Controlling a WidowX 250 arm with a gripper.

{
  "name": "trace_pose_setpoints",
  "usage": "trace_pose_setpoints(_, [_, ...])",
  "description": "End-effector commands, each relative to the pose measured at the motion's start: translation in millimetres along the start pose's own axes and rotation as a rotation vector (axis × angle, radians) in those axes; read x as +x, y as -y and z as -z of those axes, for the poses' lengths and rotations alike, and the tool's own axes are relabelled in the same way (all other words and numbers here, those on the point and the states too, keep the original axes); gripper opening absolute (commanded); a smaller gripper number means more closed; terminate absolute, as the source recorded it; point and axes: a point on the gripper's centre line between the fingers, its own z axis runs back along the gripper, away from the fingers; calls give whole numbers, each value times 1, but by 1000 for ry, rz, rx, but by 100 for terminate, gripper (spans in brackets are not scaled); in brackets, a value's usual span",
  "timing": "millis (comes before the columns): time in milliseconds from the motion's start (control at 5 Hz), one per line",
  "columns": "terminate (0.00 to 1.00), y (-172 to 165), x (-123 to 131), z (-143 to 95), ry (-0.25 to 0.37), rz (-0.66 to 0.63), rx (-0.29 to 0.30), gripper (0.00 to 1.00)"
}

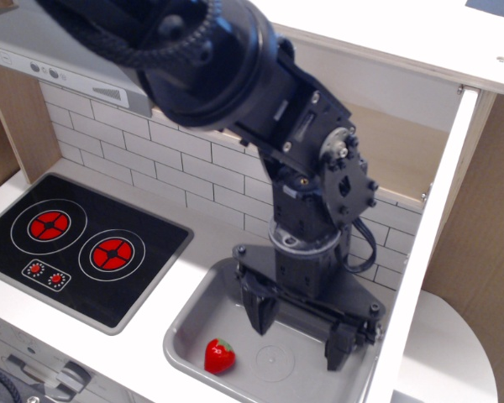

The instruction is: Open microwave

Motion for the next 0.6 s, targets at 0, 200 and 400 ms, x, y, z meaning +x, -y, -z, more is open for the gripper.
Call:
trace_pose_setpoints(0, [0, -97, 9, -56, 116, -167, 69, 100])
trace_pose_setpoints(200, [0, -111, 22, -90, 107, -250, 18, 100])
trace_pose_setpoints(400, [100, -99, 28, -103, 85, -251, -13, 100])
